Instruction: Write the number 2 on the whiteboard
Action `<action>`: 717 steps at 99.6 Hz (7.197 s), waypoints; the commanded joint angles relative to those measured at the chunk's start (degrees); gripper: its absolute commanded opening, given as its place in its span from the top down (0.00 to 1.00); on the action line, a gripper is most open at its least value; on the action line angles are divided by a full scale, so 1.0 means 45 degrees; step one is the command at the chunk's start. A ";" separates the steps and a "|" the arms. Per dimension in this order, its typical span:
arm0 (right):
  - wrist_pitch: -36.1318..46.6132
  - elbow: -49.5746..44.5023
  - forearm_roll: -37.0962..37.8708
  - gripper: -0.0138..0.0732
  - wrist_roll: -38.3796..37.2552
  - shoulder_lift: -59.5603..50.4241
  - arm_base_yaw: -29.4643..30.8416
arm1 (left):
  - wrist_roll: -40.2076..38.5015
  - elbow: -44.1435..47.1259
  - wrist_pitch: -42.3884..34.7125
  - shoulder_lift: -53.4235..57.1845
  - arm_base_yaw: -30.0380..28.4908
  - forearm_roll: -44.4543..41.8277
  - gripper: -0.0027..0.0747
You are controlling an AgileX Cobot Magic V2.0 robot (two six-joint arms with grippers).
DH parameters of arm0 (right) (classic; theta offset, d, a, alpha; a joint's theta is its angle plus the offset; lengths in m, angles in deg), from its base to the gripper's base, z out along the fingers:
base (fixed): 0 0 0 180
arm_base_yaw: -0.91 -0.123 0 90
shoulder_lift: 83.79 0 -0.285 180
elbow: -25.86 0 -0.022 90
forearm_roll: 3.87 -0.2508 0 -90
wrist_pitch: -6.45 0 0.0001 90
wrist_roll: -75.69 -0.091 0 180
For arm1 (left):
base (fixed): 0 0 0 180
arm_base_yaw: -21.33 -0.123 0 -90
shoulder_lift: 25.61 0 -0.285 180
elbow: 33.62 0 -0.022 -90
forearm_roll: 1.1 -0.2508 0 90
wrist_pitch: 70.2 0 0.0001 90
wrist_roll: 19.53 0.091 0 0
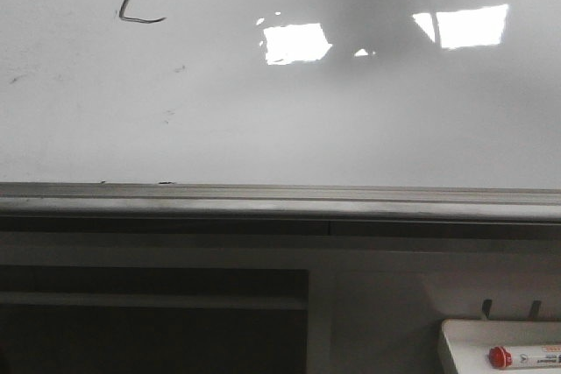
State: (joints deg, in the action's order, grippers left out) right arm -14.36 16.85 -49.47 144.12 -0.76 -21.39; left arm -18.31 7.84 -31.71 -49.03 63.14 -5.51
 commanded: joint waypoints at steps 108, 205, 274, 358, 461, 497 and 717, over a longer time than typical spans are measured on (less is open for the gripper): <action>0.0905 -0.2607 0.0818 0.91 -0.0997 -0.0353 0.0597 | -0.0081 -0.0293 -0.0896 -0.0111 -0.0042 0.0125 0.99; -0.4092 0.0772 -0.2374 0.91 -0.2153 -0.5074 0.0761 | 0.0167 -0.0293 -0.1586 -0.0111 -0.0016 0.1659 0.96; -0.5064 0.0354 -0.2341 0.91 -0.1895 -0.2393 -0.5389 | 0.8340 -0.4960 0.2686 -0.5930 -0.0016 0.9118 0.57; -0.4814 0.0354 -0.2453 0.40 -0.1895 -0.2508 -0.6830 | 0.8369 -0.4960 0.2695 -0.7139 -0.0016 0.9456 0.99; -0.3564 -0.3446 -0.1152 0.92 -0.3537 -0.8256 -0.3227 | 0.3908 -0.3840 -0.8438 -1.2544 -0.4407 0.7576 0.99; -0.3916 -0.3506 -0.1152 0.92 -0.3561 -0.8256 -0.3227 | 0.3957 -0.3840 -0.8796 -1.3566 -0.4407 0.7526 0.90; -0.0080 -1.1047 1.3537 0.92 -1.4379 -1.5814 -0.3227 | 0.4014 0.3502 -0.4306 0.1248 -0.4407 0.5845 0.99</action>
State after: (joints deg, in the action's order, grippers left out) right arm -19.09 -34.12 10.23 79.52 -72.51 -36.17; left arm 0.33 24.94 -46.76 -42.87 43.42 19.63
